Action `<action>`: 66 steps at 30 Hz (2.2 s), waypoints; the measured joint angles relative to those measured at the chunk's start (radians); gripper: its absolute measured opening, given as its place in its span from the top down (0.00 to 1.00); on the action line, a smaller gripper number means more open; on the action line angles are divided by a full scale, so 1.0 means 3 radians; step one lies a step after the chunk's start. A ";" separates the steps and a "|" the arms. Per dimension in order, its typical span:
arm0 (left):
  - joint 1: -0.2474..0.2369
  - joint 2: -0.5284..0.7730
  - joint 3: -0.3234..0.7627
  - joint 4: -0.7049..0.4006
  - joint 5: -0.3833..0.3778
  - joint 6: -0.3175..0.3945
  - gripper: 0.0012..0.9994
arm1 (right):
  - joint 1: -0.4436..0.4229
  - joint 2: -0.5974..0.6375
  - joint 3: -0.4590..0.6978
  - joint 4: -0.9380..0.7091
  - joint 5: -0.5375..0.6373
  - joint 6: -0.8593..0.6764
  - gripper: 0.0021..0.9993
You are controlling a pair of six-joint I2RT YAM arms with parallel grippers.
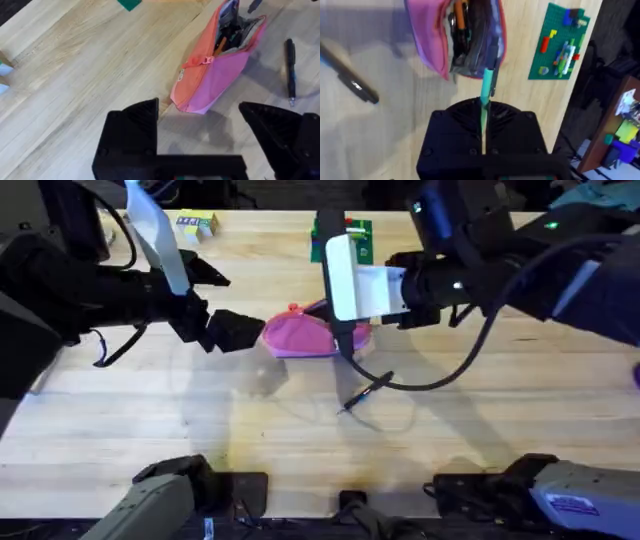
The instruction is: Unzip the bag, pick up the pens from the table one at a time and place them inside, then zip the bag closed.
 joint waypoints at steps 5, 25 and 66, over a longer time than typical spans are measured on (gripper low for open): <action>0.0000 0.0000 0.0000 0.0000 0.0000 0.0000 0.01 | 0.0059 0.0131 0.0000 0.0185 0.0000 -0.0057 0.97; 0.0000 0.0000 0.0000 0.0000 0.0000 0.0000 0.01 | 0.0215 0.0522 0.0001 0.0374 0.0000 -0.0377 0.97; 0.0000 0.0000 0.0000 0.0000 0.0000 0.0000 0.01 | 0.0335 0.0829 0.0034 0.0687 -0.0234 0.0226 0.97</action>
